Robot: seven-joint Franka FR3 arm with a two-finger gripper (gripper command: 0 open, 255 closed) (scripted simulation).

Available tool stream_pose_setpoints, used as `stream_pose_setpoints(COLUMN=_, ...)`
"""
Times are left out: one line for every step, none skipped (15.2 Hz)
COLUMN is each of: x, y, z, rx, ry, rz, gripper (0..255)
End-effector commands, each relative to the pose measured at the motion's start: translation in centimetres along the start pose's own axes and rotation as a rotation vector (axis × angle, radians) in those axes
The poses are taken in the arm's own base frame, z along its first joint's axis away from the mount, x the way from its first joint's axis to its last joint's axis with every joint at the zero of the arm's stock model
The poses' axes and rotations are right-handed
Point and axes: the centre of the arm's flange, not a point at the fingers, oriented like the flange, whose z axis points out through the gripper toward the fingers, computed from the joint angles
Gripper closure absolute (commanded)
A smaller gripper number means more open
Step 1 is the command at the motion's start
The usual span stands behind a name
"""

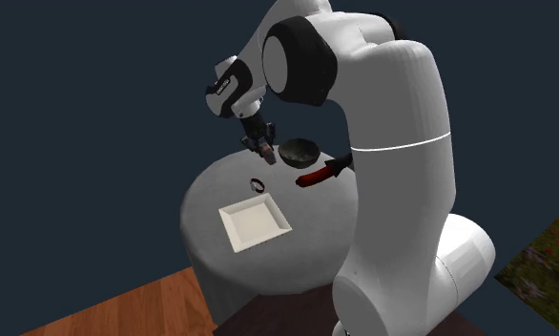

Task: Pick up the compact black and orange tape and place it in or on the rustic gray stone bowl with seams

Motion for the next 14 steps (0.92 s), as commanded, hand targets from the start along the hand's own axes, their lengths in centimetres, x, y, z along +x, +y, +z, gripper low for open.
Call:
stream_pose_setpoints(x=-0.1, y=0.2, z=-1.0, rx=0.0, ry=0.0, rz=0.0, gripper=255)
stream_pose_setpoints(x=-0.2, y=0.3, z=-1.5, rx=0.0, ry=0.0, rz=0.0, gripper=255)
stream_pose_setpoints(x=-0.3, y=0.5, z=-2.0, rx=0.0, ry=0.0, rz=0.0, gripper=255)
stream_pose_setpoints(x=-0.4, y=0.6, z=-2.5, rx=0.0, ry=0.0, rz=0.0, gripper=255)
stream_pose_setpoints(x=-0.5, y=0.8, z=-3.0, rx=0.0, ry=0.0, rz=0.0, gripper=255)
stream_pose_setpoints(x=-0.6, y=0.9, z=-3.4, rx=0.0, ry=0.0, rz=0.0, gripper=255)
stream_pose_setpoints(x=-0.7, y=1.1, z=-3.9, rx=0.0, ry=0.0, rz=0.0, gripper=255)
stream_pose_setpoints(x=-0.8, y=1.2, z=-4.4, rx=0.0, ry=0.0, rz=0.0, gripper=255)
stream_pose_setpoints(x=-0.9, y=1.4, z=-4.9, rx=0.0, ry=0.0, rz=0.0, gripper=255)
stream_pose_setpoints(x=-1.0, y=1.5, z=-5.4, rx=0.0, ry=0.0, rz=0.0, gripper=255)
stream_pose_setpoints(x=-1.1, y=1.7, z=-5.9, rx=0.0, ry=0.0, rz=0.0, gripper=255)
stream_pose_setpoints(x=-1.2, y=1.8, z=-6.4, rx=0.0, ry=0.0, rz=0.0, gripper=255)
stream_pose_setpoints(x=-1.3, y=2.0, z=-6.9, rx=0.0, ry=0.0, rz=0.0, gripper=255)
stream_pose_setpoints(x=-1.4, y=2.1, z=-7.4, rx=0.0, ry=0.0, rz=0.0, gripper=255)
